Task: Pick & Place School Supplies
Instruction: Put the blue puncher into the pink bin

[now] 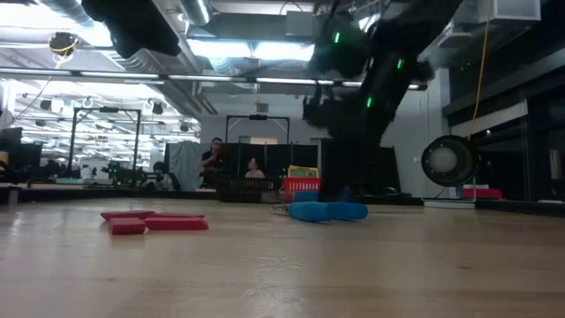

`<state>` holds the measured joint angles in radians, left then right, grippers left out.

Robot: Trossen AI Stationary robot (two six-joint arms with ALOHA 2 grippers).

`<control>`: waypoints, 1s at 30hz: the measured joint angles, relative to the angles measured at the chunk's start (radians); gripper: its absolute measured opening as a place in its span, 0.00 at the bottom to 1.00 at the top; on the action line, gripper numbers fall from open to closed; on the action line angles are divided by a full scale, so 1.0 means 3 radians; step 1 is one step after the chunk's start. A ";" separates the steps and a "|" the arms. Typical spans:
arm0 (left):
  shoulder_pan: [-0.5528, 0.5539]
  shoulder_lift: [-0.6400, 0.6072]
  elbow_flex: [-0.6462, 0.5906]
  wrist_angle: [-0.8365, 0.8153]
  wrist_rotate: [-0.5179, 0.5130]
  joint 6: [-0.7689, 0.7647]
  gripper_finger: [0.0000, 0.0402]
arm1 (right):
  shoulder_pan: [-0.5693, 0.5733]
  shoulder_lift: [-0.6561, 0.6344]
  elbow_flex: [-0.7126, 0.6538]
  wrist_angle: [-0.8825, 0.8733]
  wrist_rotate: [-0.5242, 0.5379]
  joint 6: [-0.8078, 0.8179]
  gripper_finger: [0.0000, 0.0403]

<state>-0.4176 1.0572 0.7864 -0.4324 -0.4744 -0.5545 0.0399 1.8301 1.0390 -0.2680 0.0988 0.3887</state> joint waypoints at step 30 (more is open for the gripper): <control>-0.0152 -0.0321 -0.0004 -0.0322 -0.0454 0.0057 0.15 | 0.3132 -0.1795 -0.0182 -0.2230 -0.0270 0.3714 0.09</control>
<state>-0.4633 0.9609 0.7853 -0.5289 -0.6106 -0.5373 0.9795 1.2915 0.9846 -0.9369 0.0178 1.5027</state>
